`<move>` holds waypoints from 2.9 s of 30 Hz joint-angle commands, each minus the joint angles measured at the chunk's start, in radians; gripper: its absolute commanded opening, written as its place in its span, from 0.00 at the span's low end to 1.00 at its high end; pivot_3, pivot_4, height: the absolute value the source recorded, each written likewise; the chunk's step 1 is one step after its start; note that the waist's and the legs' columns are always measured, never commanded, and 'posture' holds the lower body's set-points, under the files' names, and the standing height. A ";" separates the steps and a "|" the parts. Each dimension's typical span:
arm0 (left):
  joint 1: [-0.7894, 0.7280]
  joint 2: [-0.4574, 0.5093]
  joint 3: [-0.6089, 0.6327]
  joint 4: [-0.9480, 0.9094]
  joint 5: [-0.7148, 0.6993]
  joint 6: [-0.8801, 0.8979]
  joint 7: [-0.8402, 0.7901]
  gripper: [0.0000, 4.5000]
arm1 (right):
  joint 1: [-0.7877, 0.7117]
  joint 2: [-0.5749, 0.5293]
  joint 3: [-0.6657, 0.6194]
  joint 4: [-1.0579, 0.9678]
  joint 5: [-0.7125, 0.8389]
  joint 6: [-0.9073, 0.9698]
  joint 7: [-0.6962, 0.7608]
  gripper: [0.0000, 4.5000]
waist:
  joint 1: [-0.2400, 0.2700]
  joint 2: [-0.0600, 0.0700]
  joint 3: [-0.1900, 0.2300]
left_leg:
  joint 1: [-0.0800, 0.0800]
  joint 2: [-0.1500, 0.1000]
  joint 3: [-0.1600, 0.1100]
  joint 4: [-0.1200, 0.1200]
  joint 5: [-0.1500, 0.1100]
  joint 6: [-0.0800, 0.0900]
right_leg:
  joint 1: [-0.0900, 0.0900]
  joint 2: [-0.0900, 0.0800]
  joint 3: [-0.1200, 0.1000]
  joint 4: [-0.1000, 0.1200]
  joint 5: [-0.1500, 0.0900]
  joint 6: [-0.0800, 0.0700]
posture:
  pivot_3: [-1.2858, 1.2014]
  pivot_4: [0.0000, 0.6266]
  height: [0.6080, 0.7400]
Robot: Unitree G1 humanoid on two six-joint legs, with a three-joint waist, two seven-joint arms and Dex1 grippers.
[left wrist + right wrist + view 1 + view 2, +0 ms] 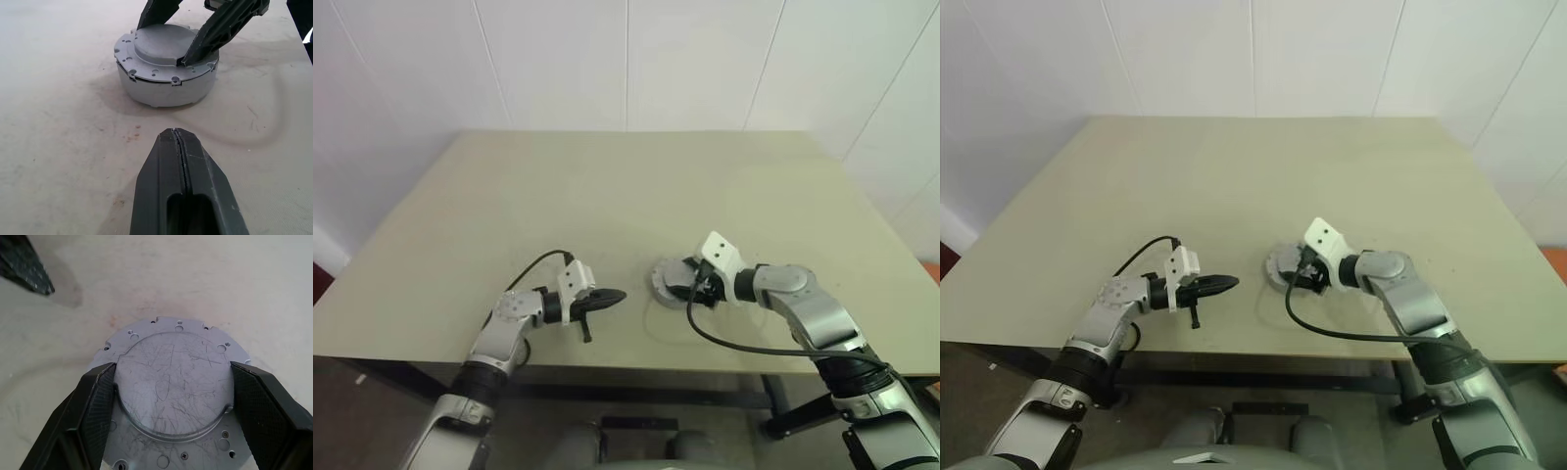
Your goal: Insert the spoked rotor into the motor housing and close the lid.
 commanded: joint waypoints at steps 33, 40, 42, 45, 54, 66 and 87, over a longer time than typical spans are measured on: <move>-0.016 -0.005 0.004 -0.039 -0.003 0.010 0.004 0.00 | 0.087 -0.078 0.045 0.159 -0.094 -0.040 0.048 0.72 | 0.027 -0.005 -0.010 | 0.006 0.000 0.000 -0.002 -0.005 0.002 | 0.010 -0.005 -0.001 -0.012 -0.001 0.001 | 0.52 0.00 1.00; -0.024 -0.011 0.002 -0.028 0.001 0.003 0.004 0.00 | 0.063 -0.021 -0.038 0.269 -0.033 -0.040 -0.015 0.72 | 0.021 -0.009 -0.014 | 0.007 -0.001 0.000 -0.001 -0.005 0.002 | 0.013 -0.006 -0.001 -0.014 -0.002 0.003 | 0.52 0.00 1.00; -0.025 -0.013 0.001 -0.027 0.001 0.002 0.004 0.00 | 0.058 0.021 -0.106 0.256 0.070 0.052 0.012 0.72 | 0.015 -0.008 -0.014 | 0.006 0.000 0.001 0.000 -0.005 0.002 | 0.014 -0.007 -0.001 -0.014 -0.003 0.004 | 0.52 0.00 1.00; -0.026 -0.014 0.001 -0.025 0.002 0.001 0.003 0.00 | 0.058 0.052 -0.167 0.261 0.143 0.133 0.023 0.72 | 0.017 -0.007 -0.014 | 0.004 0.000 0.001 0.000 -0.005 0.002 | 0.014 -0.008 -0.002 -0.014 -0.003 0.004 | 0.52 0.00 1.00; -0.031 -0.015 0.000 -0.019 0.004 -0.003 0.002 0.00 | 0.099 0.005 -0.088 0.215 0.043 -0.082 0.058 0.72 | 0.014 -0.008 -0.014 | 0.003 -0.001 0.004 -0.002 -0.005 0.003 | 0.013 -0.012 -0.004 -0.015 -0.003 0.005 | 0.52 0.00 1.00; -0.031 -0.013 0.000 -0.018 0.005 -0.008 0.004 0.00 | 0.053 0.005 -0.047 0.374 -0.049 -0.066 -0.037 0.72 | -0.003 -0.005 -0.015 | 0.004 0.001 0.006 -0.001 -0.006 0.003 | 0.014 -0.015 -0.009 -0.018 -0.005 0.008 | 0.52 0.00 1.00; -0.054 -0.027 -0.001 0.015 0.008 -0.034 0.004 0.00 | 0.138 -0.088 -0.092 -0.035 0.227 -0.088 0.361 0.72 | 0.019 -0.001 -0.027 | -0.021 0.001 0.004 -0.005 -0.012 0.002 | -0.002 -0.014 -0.021 -0.009 -0.015 0.006 | 0.52 0.00 1.00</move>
